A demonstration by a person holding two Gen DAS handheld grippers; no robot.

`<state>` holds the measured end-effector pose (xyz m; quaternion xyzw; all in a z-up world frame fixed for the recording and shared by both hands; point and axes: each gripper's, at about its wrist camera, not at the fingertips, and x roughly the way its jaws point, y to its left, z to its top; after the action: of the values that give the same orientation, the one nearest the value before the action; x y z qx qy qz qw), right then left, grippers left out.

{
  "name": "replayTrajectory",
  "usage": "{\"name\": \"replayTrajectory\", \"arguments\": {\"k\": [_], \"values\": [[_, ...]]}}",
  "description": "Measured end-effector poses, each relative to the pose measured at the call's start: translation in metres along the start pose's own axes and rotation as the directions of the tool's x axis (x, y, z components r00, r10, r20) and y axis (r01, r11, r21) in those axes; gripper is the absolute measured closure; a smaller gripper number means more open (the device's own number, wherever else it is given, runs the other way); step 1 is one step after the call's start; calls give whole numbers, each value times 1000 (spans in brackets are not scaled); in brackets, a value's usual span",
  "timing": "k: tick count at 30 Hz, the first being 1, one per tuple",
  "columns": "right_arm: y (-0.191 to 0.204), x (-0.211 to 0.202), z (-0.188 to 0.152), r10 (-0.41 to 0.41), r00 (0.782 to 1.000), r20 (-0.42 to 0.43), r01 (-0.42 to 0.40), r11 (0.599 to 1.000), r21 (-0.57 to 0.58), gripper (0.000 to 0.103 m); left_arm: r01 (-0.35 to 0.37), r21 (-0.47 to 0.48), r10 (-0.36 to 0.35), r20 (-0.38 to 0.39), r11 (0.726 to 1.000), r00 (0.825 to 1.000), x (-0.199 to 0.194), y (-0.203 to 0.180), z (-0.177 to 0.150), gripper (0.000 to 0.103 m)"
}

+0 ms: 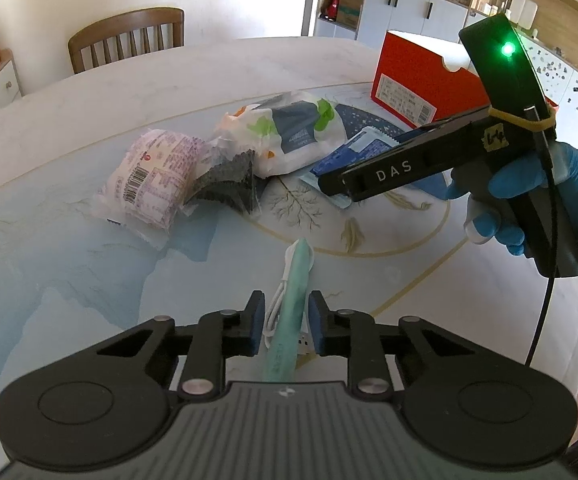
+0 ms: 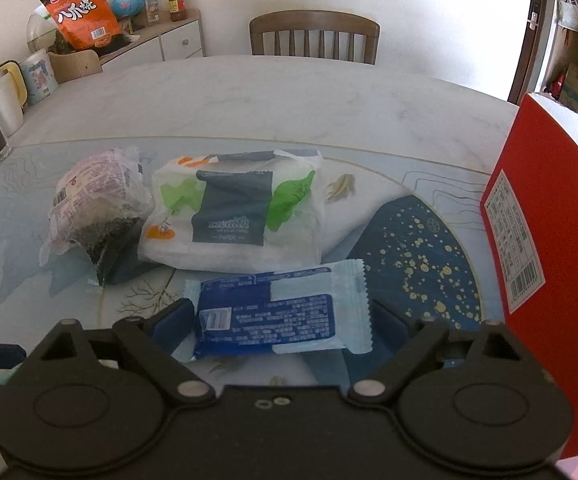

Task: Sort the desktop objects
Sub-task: 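Grasp the teal stick with the left gripper while the right grasps the blue-white bar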

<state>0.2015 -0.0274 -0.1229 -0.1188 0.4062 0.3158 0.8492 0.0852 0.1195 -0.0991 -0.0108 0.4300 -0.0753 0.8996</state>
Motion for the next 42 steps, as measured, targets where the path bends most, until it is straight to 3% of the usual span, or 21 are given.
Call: {"name": "replayTrajectory", "arguments": {"k": [8, 40, 41, 42], "values": [[-2, -3, -1, 0, 1000, 8, 0, 1000, 19, 21, 4, -10, -4, 3, 1000, 1000, 1, 1, 0, 92], [-11, -46, -5, 27, 999, 30, -30, 994, 103, 30, -13, -52, 17, 69, 999, 997, -24, 0, 9, 93], [-11, -49, -4, 32, 999, 31, -35, 994, 106, 35, -14, -53, 17, 70, 999, 997, -26, 0, 10, 93], [-11, -52, -3, 32, 999, 32, -36, 993, 109, 47, -14, -55, 18, 72, 998, 997, -27, 0, 11, 93]]}}
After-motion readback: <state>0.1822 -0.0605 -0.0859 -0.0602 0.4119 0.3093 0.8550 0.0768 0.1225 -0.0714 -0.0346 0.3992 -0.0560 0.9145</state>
